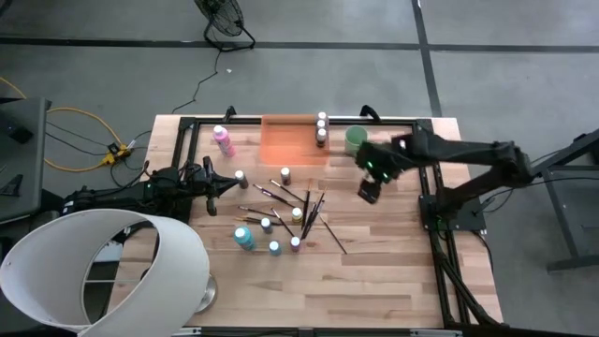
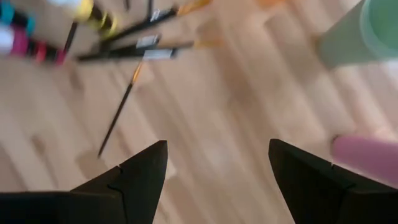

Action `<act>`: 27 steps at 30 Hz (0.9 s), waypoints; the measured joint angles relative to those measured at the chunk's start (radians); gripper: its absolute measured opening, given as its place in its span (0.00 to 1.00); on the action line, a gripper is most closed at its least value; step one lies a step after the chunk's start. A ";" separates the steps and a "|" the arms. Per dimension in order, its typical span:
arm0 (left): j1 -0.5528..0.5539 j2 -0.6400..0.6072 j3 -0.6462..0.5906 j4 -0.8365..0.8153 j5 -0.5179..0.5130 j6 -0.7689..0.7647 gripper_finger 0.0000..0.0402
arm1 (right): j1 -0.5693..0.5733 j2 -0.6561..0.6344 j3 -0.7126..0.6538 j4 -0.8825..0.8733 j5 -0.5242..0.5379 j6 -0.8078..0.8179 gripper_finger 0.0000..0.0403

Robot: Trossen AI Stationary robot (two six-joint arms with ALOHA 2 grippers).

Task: Pick & Place Paint Supplies
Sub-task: Put the small brown paint bottle into the orange bin

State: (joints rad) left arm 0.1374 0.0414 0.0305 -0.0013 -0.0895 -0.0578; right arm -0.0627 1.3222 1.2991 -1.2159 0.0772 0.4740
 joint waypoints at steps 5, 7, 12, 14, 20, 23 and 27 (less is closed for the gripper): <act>0.000 0.000 0.000 0.000 0.000 0.000 0.00 | 0.142 -0.108 -0.134 0.024 -0.004 0.028 0.68; 0.000 0.000 0.000 0.000 0.000 0.000 0.00 | 0.196 -0.152 -0.188 0.075 -0.002 0.021 0.68; 0.000 0.000 0.000 0.000 0.000 0.000 0.00 | 0.286 -0.293 -0.350 0.280 0.003 -0.034 0.68; 0.000 0.000 0.000 0.000 0.000 0.000 0.00 | 0.308 -0.348 -0.419 0.368 0.005 -0.066 0.68; 0.000 0.000 0.000 0.000 0.000 0.000 0.00 | 0.324 -0.485 -0.591 0.547 0.004 -0.076 0.67; 0.000 0.000 0.000 0.000 0.000 0.000 0.00 | 0.314 -0.556 -0.648 0.548 0.005 -0.052 0.65; 0.000 0.000 0.000 0.000 0.000 0.000 0.00 | 0.314 -0.627 -0.690 0.551 -0.008 -0.079 0.61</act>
State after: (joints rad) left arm 0.1373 0.0417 0.0306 -0.0013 -0.0896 -0.0577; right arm 0.2508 0.6954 0.6095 -0.6651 0.0694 0.3954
